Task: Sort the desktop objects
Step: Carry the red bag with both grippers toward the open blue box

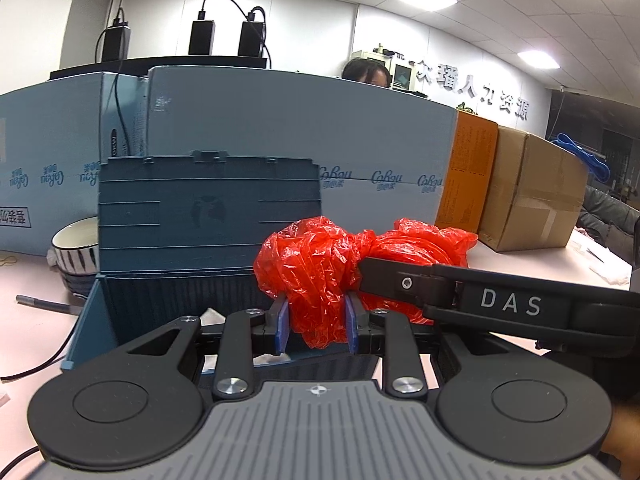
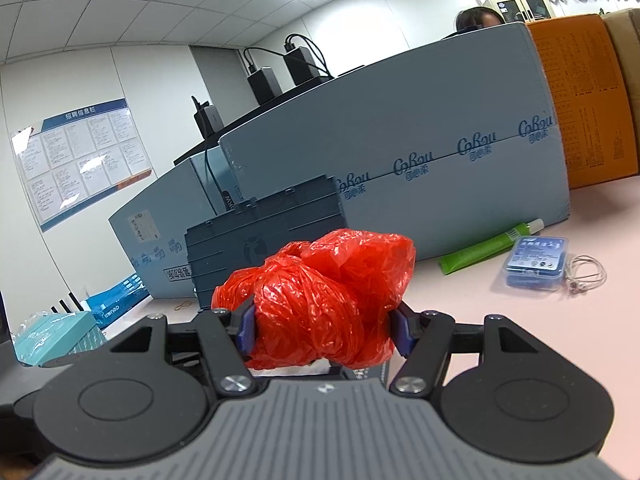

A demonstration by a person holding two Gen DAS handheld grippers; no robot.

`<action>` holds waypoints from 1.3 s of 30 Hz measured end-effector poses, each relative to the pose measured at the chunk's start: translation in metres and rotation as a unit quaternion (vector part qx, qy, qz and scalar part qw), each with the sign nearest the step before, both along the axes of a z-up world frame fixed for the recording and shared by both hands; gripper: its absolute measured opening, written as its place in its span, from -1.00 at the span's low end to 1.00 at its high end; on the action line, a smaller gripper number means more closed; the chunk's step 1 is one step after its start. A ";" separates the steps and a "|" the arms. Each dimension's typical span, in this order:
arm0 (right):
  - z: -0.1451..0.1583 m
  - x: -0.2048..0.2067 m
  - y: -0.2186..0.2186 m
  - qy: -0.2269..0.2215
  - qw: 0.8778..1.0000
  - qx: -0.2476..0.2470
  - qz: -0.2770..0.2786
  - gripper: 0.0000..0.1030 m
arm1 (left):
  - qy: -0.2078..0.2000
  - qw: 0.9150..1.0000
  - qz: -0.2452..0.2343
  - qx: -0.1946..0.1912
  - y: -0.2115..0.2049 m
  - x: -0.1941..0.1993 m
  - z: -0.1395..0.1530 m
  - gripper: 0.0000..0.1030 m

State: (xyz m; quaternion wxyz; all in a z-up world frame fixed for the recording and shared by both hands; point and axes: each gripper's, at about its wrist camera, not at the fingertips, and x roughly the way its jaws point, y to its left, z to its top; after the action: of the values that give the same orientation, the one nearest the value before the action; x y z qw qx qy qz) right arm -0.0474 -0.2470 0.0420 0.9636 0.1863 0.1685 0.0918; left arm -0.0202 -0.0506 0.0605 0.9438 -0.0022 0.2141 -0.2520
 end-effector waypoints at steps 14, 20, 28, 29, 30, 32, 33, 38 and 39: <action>-0.002 0.022 0.031 0.006 0.999 -0.012 0.036 0.29 | 0.011 0.999 0.037 -0.005 0.035 0.012 -0.004 -0.57; -0.001 0.031 0.040 0.009 0.998 -0.021 0.054 0.29 | 0.018 0.998 0.057 -0.010 0.043 0.015 -0.005 -0.57; 0.002 0.043 0.049 0.013 0.997 -0.029 0.077 0.30 | 0.027 0.996 0.086 -0.019 0.052 0.019 -0.004 -0.57; 0.002 0.044 0.050 0.014 0.996 -0.030 0.079 0.30 | 0.029 0.995 0.090 -0.019 0.052 0.020 -0.004 -0.57; 0.002 0.046 0.051 0.016 0.996 -0.031 0.081 0.30 | 0.031 0.995 0.093 -0.017 0.052 0.021 -0.004 -0.57; 0.002 0.047 0.052 0.021 0.996 -0.033 0.085 0.30 | 0.034 0.994 0.099 -0.013 0.052 0.023 -0.005 -0.57; 0.002 0.048 0.053 0.021 0.995 -0.034 0.087 0.30 | 0.036 0.994 0.100 -0.013 0.052 0.023 -0.005 -0.57; 0.001 0.048 0.052 0.021 0.995 -0.036 0.090 0.30 | 0.038 0.994 0.101 -0.008 0.051 0.025 -0.005 -0.57; 0.001 0.048 0.052 0.021 0.995 -0.036 0.090 0.30 | 0.037 0.994 0.101 -0.007 0.050 0.025 -0.005 -0.57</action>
State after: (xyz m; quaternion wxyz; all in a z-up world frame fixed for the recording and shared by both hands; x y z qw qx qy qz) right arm 0.0010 -0.1955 0.0430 0.9538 0.1373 0.2081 0.1679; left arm 0.0050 -0.0002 0.0554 0.9557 -0.0396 0.2461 -0.1566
